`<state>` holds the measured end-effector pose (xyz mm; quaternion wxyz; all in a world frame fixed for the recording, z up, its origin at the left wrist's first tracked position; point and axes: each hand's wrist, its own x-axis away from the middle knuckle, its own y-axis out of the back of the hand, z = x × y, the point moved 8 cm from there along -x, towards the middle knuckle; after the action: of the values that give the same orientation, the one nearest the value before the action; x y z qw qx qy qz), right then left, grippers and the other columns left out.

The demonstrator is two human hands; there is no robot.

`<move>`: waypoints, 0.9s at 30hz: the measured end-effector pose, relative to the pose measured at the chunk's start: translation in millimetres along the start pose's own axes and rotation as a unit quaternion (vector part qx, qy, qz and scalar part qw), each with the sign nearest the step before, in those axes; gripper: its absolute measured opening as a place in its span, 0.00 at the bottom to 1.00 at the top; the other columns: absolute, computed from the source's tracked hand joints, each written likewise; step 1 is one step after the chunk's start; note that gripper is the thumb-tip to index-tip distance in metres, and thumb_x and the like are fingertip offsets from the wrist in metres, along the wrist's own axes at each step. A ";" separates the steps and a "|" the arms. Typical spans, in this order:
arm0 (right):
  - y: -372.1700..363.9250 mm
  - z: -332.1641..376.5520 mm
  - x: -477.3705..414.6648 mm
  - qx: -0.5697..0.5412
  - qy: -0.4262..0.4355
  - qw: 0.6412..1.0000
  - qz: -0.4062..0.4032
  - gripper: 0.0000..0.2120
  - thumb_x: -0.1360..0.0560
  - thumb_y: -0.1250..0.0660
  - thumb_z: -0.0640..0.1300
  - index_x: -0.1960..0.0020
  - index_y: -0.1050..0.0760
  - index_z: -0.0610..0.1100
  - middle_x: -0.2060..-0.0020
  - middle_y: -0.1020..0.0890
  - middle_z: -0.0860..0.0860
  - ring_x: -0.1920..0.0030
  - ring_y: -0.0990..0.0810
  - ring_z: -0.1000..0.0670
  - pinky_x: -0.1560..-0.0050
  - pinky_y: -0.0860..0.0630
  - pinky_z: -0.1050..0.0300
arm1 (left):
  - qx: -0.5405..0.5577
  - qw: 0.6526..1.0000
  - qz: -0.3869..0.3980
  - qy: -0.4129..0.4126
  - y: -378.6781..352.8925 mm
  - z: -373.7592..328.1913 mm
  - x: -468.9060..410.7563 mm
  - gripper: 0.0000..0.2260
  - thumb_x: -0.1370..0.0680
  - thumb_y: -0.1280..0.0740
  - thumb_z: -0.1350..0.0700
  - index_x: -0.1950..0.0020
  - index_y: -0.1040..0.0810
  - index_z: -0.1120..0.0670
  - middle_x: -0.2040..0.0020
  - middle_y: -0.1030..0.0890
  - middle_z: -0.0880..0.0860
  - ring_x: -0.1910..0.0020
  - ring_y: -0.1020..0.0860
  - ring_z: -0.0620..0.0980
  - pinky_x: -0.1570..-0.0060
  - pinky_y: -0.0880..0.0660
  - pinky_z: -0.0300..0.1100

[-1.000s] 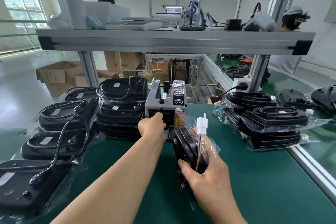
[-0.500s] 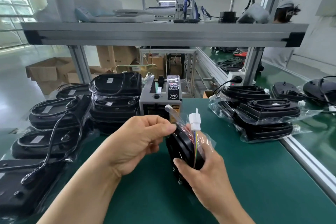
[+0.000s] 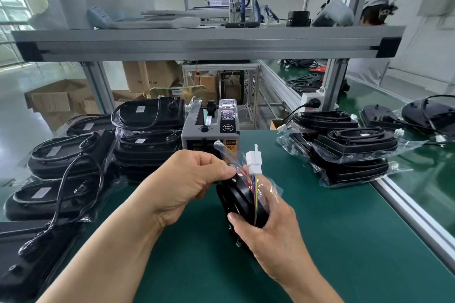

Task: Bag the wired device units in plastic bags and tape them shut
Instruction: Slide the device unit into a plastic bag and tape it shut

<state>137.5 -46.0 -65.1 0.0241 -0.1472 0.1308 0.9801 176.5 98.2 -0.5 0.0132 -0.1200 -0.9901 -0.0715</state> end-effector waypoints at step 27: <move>-4.1 1.3 0.1 0.001 0.005 1.000 0.017 0.29 0.32 0.28 0.46 0.34 0.28 0.64 0.53 0.17 0.61 0.52 0.17 0.55 0.47 0.18 0.43 | -0.087 0.987 -0.099 -0.089 5.0 -1.2 -0.6 0.10 0.33 0.20 0.52 0.63 0.20 0.53 0.72 0.29 0.44 0.72 0.33 0.42 0.71 0.34 0.31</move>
<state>137.3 -41.7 -65.0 0.0063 -0.1500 0.1341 0.9795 178.2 102.7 1.3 -0.0928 -0.0278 -0.9843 -0.1475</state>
